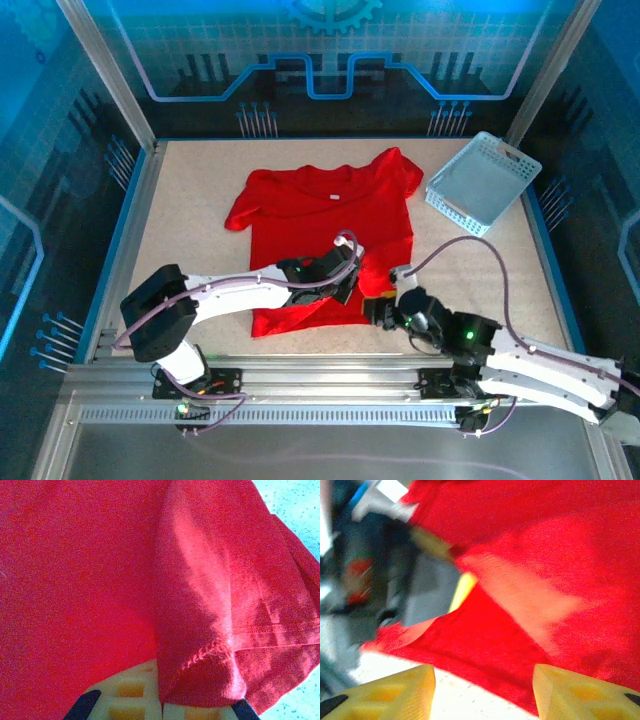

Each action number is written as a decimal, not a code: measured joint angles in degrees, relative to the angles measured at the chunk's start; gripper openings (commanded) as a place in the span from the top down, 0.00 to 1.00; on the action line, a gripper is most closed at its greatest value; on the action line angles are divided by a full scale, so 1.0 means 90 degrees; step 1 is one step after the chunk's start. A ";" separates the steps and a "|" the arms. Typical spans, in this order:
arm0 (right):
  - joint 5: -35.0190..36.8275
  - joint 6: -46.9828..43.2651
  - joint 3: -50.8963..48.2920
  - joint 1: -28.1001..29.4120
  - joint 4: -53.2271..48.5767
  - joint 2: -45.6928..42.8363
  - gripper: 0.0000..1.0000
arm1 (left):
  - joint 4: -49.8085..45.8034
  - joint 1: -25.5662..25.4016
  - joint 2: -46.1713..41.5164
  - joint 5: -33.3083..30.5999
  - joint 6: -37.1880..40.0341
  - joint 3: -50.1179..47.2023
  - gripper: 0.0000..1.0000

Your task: Fold the inside-out t-shirt

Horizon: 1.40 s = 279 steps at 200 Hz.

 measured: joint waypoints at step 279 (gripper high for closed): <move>0.0544 -0.1404 -0.0143 -0.0879 0.6171 0.5540 0.44 | -0.0639 0.0325 -0.1379 0.0784 0.0168 0.0563 0.96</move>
